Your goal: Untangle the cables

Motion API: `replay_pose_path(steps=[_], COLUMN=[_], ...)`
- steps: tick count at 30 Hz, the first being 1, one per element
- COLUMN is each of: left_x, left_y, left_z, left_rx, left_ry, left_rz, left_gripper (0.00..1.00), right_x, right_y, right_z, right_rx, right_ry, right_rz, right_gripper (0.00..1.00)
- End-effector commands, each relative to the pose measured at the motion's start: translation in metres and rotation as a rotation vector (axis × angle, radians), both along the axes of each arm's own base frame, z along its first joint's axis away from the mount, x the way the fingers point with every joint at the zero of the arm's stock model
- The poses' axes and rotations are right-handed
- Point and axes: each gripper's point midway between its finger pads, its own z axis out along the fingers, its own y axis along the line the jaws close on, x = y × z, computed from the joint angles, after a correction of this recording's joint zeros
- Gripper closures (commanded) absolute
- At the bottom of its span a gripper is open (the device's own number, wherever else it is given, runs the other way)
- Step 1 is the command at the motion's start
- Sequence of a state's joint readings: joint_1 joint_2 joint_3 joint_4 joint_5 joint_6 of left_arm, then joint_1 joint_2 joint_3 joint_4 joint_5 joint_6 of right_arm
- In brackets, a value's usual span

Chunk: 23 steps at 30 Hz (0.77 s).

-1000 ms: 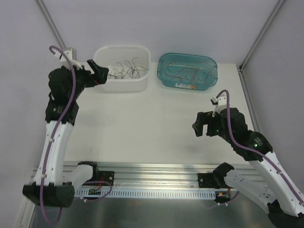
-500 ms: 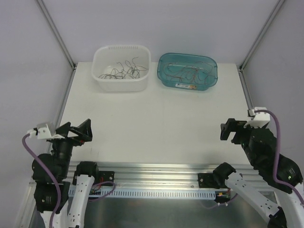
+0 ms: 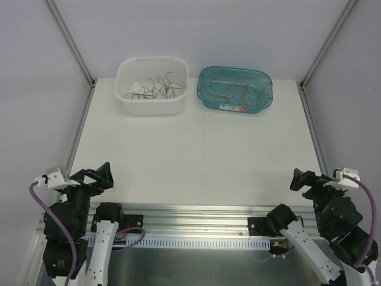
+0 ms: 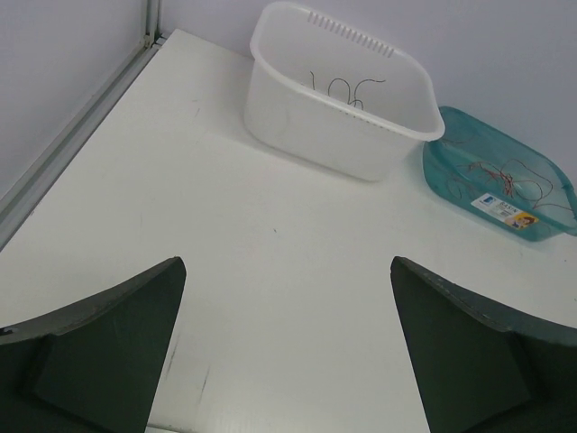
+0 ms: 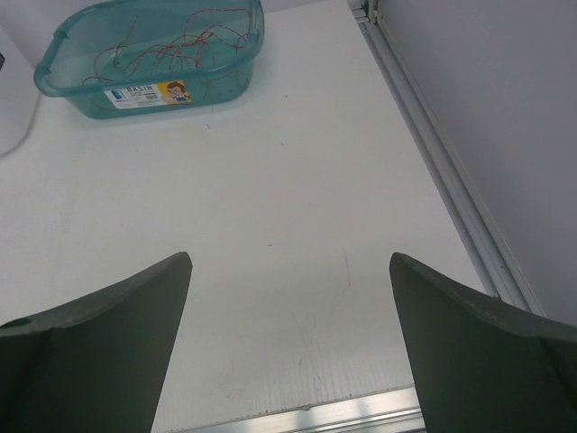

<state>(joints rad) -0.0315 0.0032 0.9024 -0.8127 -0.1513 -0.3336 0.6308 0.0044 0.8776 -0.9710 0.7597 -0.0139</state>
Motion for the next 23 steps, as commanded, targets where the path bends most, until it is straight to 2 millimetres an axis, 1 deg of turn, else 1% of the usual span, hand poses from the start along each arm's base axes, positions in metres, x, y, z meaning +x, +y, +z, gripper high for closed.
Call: replay_pose_path(steps=[1,3,9,18,23], left_x=[-0.034,-0.033,-0.028,-0.025,-0.023], left_y=[0.004,0.003,0.007,0.008,0.012], left_z=[0.014,0.014,0.007,0.003,0.001], left_rx=[-0.013,-0.019,-0.061,-0.082,-0.088], left_ry=[-0.171,-0.17,-0.154,-0.144,-0.139], left_rz=[0.018,0.016,0.038,0.048,0.073], left_gripper=[0.01,0.01,0.01,0.01,0.01], right_x=[-0.011,-0.013,-0.017,-0.02,-0.016], right_y=[-0.019,-0.02,-0.02,-0.015,-0.012], right_z=[0.002,0.002,0.004,0.008,0.009], right_rx=[0.06,0.104,0.122,0.114,0.086], right_ry=[-0.088,-0.097,-0.103,-0.089,-0.075], right_rz=[-0.072,-0.08,-0.06,-0.022,-0.007], right_gripper=[0.03,0.03,0.03,0.03,0.03])
